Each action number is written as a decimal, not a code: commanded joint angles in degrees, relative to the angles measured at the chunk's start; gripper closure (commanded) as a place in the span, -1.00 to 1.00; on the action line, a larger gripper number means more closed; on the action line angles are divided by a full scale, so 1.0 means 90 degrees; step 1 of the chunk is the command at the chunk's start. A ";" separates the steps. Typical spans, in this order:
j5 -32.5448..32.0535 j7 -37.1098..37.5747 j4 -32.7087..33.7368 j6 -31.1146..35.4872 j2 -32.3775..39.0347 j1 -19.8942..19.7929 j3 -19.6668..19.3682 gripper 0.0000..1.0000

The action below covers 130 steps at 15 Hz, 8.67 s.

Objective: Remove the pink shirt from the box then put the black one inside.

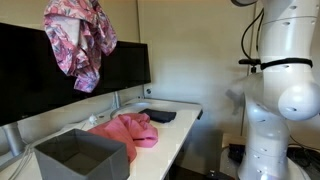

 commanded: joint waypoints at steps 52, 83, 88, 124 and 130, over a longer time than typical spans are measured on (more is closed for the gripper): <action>0.2991 -0.0550 -0.4709 -0.0645 -0.1382 -0.1300 -0.0426 -1.00; 0.4372 -0.4492 -0.3083 -0.0778 0.0927 -0.3540 -0.2726 -1.00; 0.4494 -0.4910 -0.2967 -0.0920 0.1681 -0.3851 -0.2656 -1.00; 0.5913 -0.5390 -0.1925 -0.0391 0.4336 -0.4842 -0.1457 -1.00; 0.5894 -0.5638 -0.1564 -0.0685 0.4749 -0.4941 -0.1252 -1.00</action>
